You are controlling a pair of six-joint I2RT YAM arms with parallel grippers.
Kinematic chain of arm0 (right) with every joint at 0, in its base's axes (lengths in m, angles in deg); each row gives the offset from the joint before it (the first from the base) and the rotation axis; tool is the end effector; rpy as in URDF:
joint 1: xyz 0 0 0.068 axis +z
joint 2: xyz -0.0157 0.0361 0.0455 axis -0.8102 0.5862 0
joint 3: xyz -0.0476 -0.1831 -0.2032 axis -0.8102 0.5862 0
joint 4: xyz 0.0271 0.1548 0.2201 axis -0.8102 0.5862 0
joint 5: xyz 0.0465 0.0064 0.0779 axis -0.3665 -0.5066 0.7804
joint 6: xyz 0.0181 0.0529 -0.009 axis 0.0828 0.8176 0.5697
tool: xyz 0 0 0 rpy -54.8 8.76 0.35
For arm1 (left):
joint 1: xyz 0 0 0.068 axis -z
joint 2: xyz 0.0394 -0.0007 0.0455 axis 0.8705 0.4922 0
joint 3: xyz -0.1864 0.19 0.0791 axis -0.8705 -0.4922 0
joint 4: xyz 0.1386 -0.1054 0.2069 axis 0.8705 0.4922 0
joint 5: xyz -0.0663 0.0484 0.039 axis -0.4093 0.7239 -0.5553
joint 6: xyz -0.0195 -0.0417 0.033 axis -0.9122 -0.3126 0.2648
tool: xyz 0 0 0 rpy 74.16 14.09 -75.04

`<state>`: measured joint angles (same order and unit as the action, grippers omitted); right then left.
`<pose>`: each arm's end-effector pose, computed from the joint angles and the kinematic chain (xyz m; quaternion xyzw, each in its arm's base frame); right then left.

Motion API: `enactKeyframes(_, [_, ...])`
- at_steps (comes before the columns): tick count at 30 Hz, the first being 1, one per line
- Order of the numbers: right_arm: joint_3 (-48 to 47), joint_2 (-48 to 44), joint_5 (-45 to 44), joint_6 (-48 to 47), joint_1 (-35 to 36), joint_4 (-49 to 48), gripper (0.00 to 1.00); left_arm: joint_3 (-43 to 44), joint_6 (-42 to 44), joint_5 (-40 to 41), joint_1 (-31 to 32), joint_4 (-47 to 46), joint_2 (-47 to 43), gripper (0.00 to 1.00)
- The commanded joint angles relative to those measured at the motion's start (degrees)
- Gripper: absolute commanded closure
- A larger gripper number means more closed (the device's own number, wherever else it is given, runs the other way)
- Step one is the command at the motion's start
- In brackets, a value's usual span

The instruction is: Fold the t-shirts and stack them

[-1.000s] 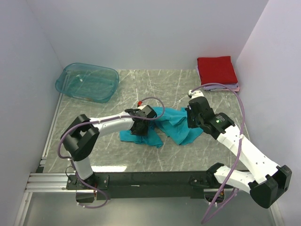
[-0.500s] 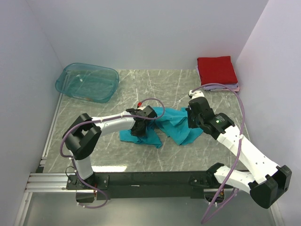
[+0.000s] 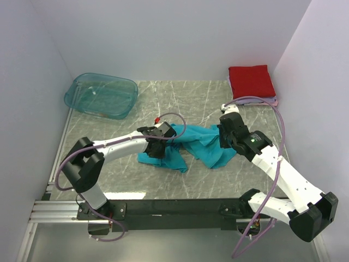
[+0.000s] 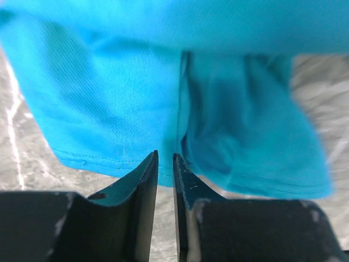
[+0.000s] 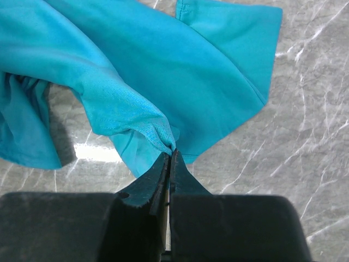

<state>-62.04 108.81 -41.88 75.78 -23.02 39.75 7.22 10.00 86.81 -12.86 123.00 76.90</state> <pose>0.1918 0.1017 0.3108 -0.0769 0.9205 0.0075 0.3830 0.2292 -0.2357 0.1991 0.0425 0.9737 -0.0301 0.2218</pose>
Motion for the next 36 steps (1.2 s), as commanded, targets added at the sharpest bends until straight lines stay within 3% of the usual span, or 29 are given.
enactKeyframes(1, [-1.3,-1.8,-0.9,0.7,-0.4,-0.3,1.00,-1.6,-0.2,-2.5,-0.5,-2.1,1.8,0.76])
enactKeyframes(13, [-0.6,-1.9,-0.7,1.1,-0.3,-0.5,1.00,-0.2,-0.3,-6.5,-0.6,-4.0,-0.1,0.62])
enactKeyframes(22, [-0.2,-1.8,-0.6,1.2,-0.3,-0.9,1.00,0.6,-0.3,-7.0,-0.6,-3.3,2.1,0.61])
enactKeyframes(28, [-0.1,-2.1,-0.7,1.2,-0.4,-0.9,1.00,1.8,-2.0,-6.7,-0.6,-3.0,-1.8,0.60])
enactKeyframes(36, [-0.4,-2.1,-0.3,1.2,-0.4,-1.0,1.00,2.7,-4.9,1.9,-0.8,1.9,-5.8,0.66])
